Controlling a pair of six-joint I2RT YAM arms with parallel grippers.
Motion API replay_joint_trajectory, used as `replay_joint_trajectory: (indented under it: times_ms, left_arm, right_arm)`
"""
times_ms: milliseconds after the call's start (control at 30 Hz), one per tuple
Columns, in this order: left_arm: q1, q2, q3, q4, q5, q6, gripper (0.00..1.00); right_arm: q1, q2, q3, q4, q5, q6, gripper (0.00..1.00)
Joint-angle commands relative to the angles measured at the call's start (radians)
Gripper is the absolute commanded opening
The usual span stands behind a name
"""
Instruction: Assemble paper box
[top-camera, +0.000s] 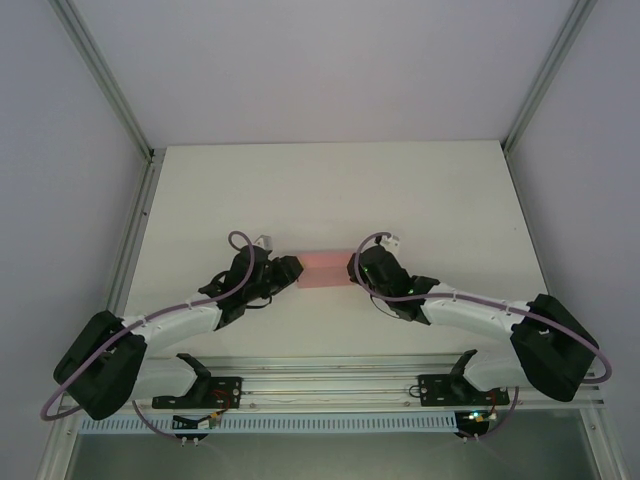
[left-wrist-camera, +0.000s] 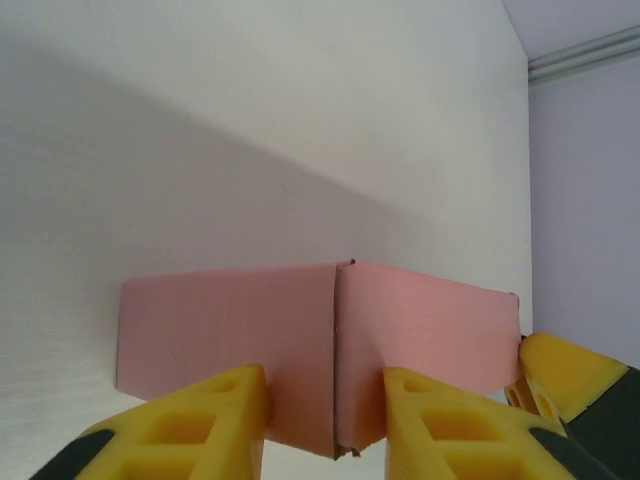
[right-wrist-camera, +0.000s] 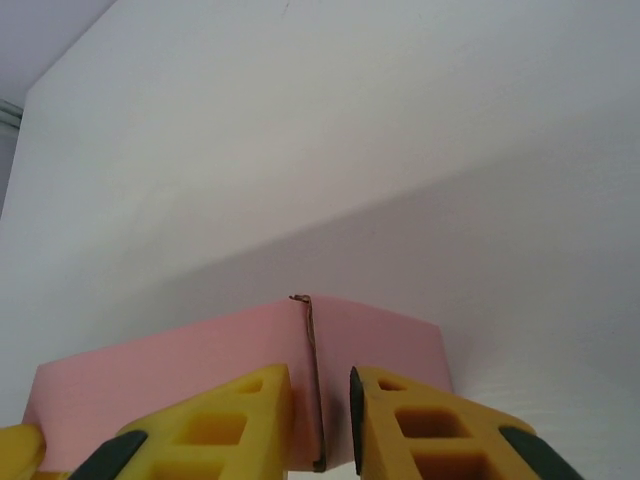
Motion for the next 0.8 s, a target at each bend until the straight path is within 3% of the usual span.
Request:
replay_joint_trajectory:
  times_ms: [0, 100, 300, 500, 633, 700, 767]
  left_arm:
    - [0.012, 0.084, -0.077, -0.181, -0.017, -0.033, 0.21]
    - [0.031, 0.116, -0.099, -0.135, 0.020, -0.051, 0.00]
    - [0.045, 0.156, -0.101, -0.092, 0.091, -0.048, 0.00]
    - [0.044, 0.125, -0.055, -0.179, 0.075, -0.006, 0.00]
    - [0.043, 0.113, -0.002, -0.239, 0.064, 0.048, 0.00]
    - [0.043, 0.116, 0.027, -0.242, 0.072, 0.072, 0.12]
    - [0.041, 0.119, 0.051, -0.230, 0.078, 0.081, 0.15]
  right_arm:
    - [0.006, 0.070, -0.089, -0.278, -0.109, 0.041, 0.21]
    - [0.007, 0.061, -0.092, -0.291, -0.107, 0.039, 0.21]
    - [0.006, 0.071, -0.088, -0.305, -0.110, 0.041, 0.20]
    - [0.007, 0.086, -0.080, -0.281, -0.115, 0.034, 0.12]
    - [0.005, 0.090, -0.054, -0.297, -0.088, 0.016, 0.13]
    - [0.002, 0.082, -0.036, -0.299, -0.087, -0.005, 0.17]
    - [-0.008, 0.074, -0.004, -0.315, -0.103, -0.033, 0.20]
